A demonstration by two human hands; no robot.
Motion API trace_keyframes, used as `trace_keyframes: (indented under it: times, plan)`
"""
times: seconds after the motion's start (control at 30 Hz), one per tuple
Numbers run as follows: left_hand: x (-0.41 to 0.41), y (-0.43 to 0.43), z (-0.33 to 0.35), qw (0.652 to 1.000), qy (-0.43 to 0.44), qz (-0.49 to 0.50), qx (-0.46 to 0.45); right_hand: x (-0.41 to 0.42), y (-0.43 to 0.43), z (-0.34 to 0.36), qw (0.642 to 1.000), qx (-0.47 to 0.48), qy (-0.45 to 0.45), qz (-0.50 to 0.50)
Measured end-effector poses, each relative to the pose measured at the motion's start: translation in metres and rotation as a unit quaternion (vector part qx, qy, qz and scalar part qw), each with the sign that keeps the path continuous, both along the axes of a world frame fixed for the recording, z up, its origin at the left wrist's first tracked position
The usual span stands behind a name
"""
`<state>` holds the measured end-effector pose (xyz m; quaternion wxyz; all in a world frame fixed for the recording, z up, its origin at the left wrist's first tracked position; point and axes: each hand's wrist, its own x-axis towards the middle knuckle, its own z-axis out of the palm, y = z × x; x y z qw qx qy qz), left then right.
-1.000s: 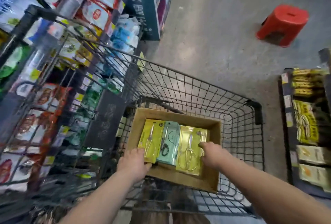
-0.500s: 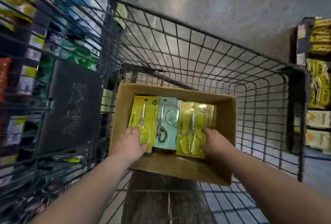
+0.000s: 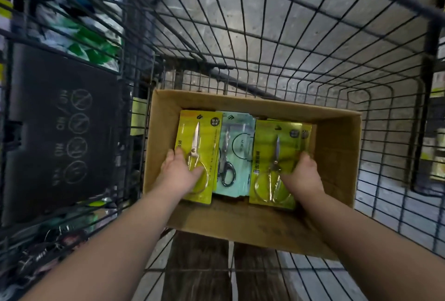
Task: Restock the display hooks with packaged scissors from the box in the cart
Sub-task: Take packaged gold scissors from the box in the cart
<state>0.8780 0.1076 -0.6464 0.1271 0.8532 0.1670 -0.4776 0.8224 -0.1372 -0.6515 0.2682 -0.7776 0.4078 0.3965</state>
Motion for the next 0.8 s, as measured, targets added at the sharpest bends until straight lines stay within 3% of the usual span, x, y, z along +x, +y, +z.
trace_keyframes:
  times: [0.37, 0.53, 0.7, 0.8]
  plan:
    - [0.000, -0.004, -0.008, 0.987, -0.045, 0.152, -0.019, -0.001, -0.008, -0.007, 0.994, 0.011, -0.004, -0.112]
    - [0.005, -0.005, -0.013, 0.964, -0.068, 0.255, -0.035, -0.009, -0.005, -0.006, 0.985, 0.056, -0.031, -0.162]
    - [0.001, -0.003, -0.018, 0.951, -0.075, 0.298, -0.023, -0.015, -0.006, -0.004, 0.976, 0.089, -0.055, -0.189]
    - [-0.003, -0.005, -0.018, 0.925, -0.084, 0.368, -0.048, -0.018, -0.005, -0.002, 0.976, 0.093, -0.070, -0.182]
